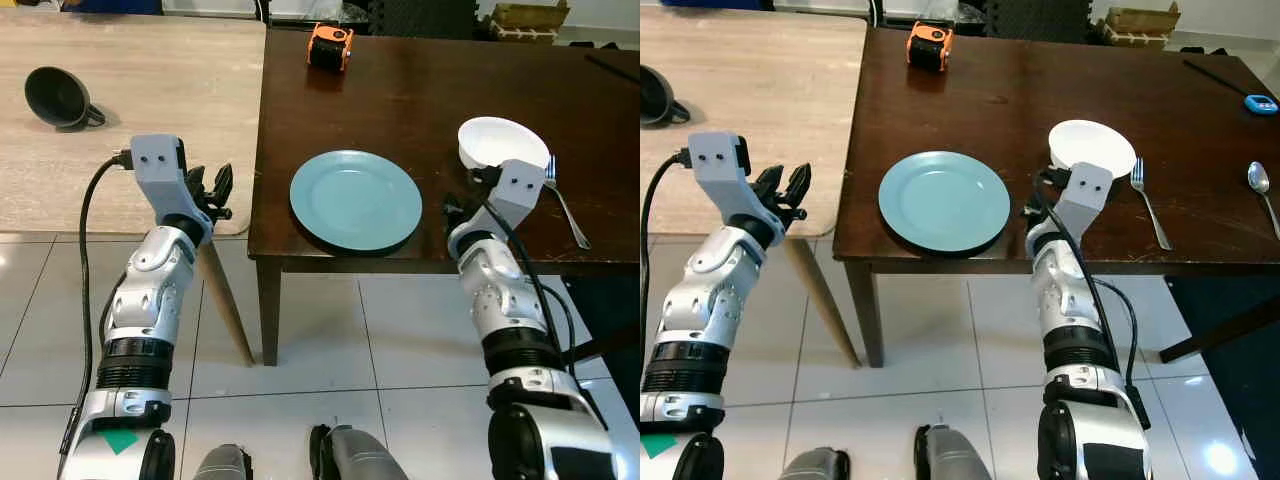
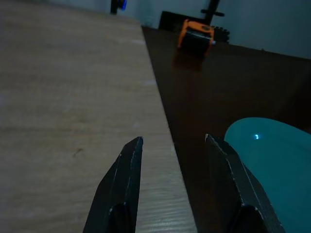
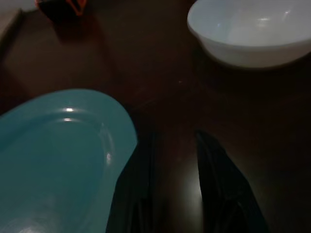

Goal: Setting the table

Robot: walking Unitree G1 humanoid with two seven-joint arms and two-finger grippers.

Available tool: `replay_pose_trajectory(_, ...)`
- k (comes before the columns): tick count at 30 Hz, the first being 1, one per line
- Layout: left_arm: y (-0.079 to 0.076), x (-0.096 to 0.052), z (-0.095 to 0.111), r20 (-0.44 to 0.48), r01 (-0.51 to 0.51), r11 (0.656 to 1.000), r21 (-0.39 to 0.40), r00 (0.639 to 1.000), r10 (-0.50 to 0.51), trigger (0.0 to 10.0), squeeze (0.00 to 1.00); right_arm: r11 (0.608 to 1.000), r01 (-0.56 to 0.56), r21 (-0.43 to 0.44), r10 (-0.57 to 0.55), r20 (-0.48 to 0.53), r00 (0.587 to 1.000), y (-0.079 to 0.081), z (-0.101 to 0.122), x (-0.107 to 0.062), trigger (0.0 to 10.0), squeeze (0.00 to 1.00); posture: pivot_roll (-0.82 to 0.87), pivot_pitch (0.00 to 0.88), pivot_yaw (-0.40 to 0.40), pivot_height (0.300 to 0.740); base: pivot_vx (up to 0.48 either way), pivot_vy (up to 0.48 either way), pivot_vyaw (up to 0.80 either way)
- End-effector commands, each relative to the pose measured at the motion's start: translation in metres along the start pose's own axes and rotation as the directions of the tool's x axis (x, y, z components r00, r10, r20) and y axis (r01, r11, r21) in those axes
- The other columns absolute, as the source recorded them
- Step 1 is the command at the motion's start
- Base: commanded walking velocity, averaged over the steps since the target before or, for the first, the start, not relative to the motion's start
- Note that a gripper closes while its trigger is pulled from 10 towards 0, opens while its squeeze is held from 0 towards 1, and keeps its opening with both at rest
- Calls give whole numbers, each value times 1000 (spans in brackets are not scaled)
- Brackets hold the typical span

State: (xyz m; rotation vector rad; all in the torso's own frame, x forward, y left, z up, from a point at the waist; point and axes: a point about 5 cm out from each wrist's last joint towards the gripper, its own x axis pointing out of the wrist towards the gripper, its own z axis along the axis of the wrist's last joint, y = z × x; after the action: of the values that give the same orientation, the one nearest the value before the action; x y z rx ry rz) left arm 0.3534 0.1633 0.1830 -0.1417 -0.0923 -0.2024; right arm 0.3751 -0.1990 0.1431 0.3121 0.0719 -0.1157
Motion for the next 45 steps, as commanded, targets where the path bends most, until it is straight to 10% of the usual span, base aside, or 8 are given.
replay_pose_trajectory(1, -5, -1, -7, -21, 30, 999, 30, 999, -30, 10000, 0, 999, -10, 43, 10, -5, 1000, -3, 2, 3, 10000, 212, 61, 99, -35, 740, 0, 0, 0)
replay_pose_trajectory(6, -5, -2, -7, -20, 28, 999, 31, 999, -28, 10000, 0, 999, -27, 38, 27, 3, 1000, 0, 8, 6, 10000, 329, 64, 100, -40, 740, 0, 0, 0)
replay_pose_trajectory(7, -4, -3, -6, -19, 22, 999, 42, 1000, -22, 10000, 0, 998, -56, 24, 55, 25, 998, 4, 12, 7, 10000, 0, 65, 100, -39, 740, 0, 0, 0)
replay_pose_trajectory(39, 8, -15, -5, 32, 53, 995, 89, 998, -56, 10000, 0, 965, -238, -106, 251, 131, 959, 10, -2, -19, 10000, 0, 62, 91, -30, 740, 0, 0, 0)
replay_pose_trajectory(45, 7, -24, 0, 59, 191, 981, 44, 979, -193, 10000, 0, 899, -437, -21, 432, 205, 878, 16, 12, -39, 10000, 0, 61, 91, -32, 740, 0, 0, 0)
